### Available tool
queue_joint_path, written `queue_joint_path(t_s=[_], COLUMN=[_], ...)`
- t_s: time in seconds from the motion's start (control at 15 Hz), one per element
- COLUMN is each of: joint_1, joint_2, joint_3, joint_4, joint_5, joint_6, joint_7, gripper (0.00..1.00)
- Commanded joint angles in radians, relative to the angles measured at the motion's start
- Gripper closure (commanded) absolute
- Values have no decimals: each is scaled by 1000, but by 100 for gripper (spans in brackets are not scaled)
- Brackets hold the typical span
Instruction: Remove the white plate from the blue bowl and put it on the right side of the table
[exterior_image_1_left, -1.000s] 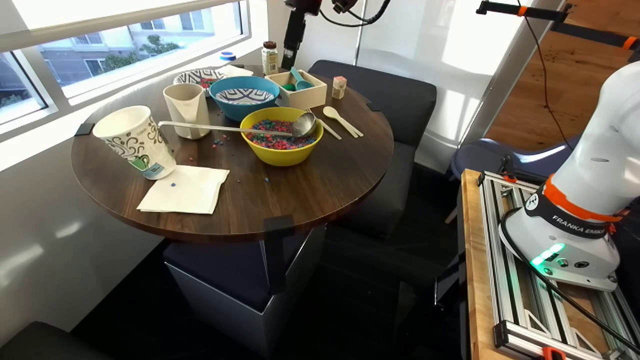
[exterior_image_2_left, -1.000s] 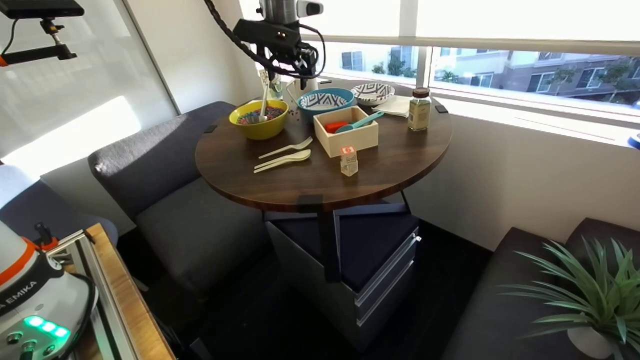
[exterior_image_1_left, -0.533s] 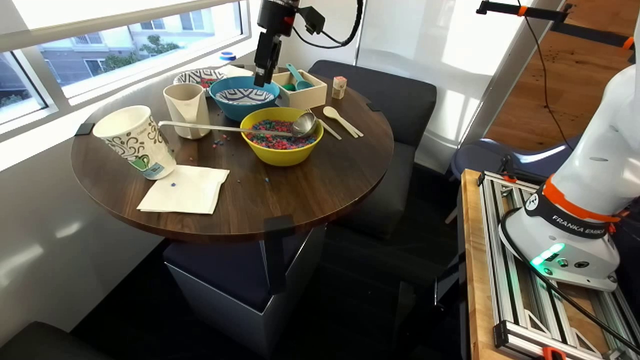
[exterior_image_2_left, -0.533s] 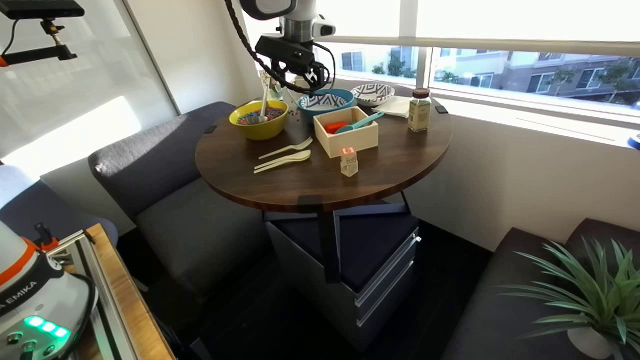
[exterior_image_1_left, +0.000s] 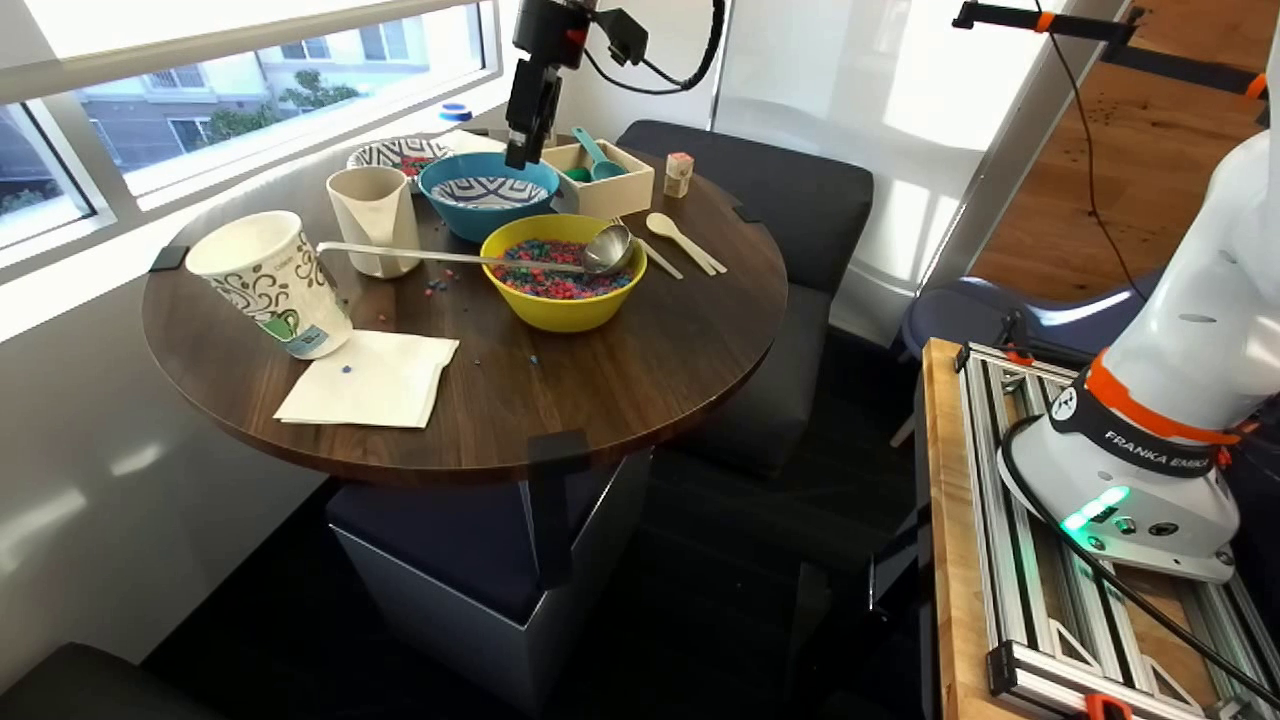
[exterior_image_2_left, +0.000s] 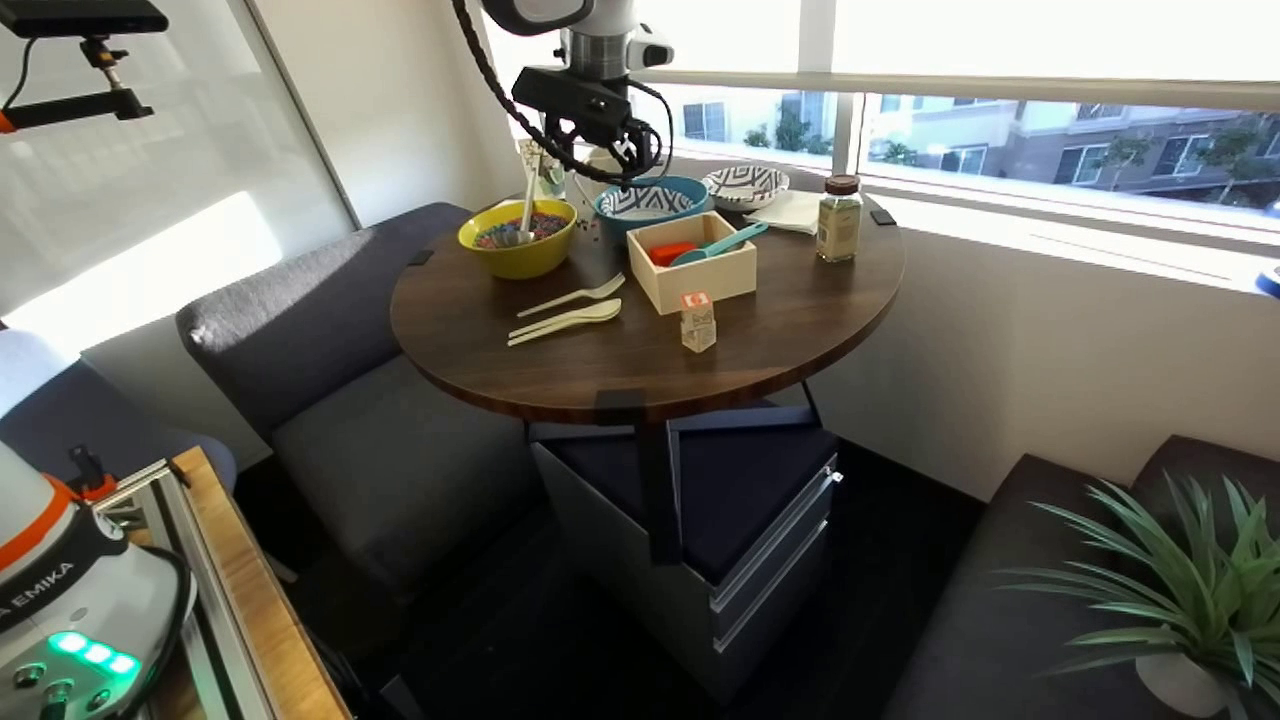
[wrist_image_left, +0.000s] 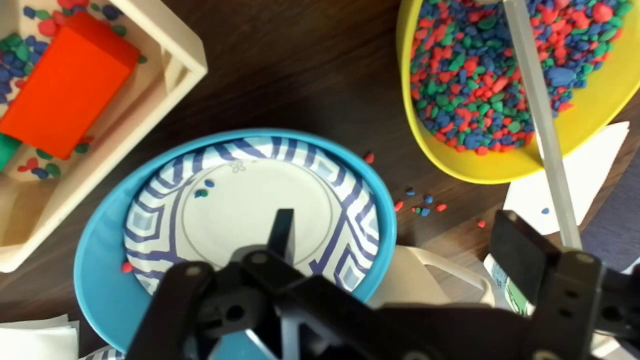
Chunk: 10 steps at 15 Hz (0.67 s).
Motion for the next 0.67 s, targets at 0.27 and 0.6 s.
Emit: queue_joint_path(t_s=[0.27,0.6], joint_1=[18,24], joint_2=[104,190], joint_3=[51,76], joint_4=[113,202], joint_5=[-119,-171], joint_6=[-11,-3], joint_7=[111,180], gripper=[0,0])
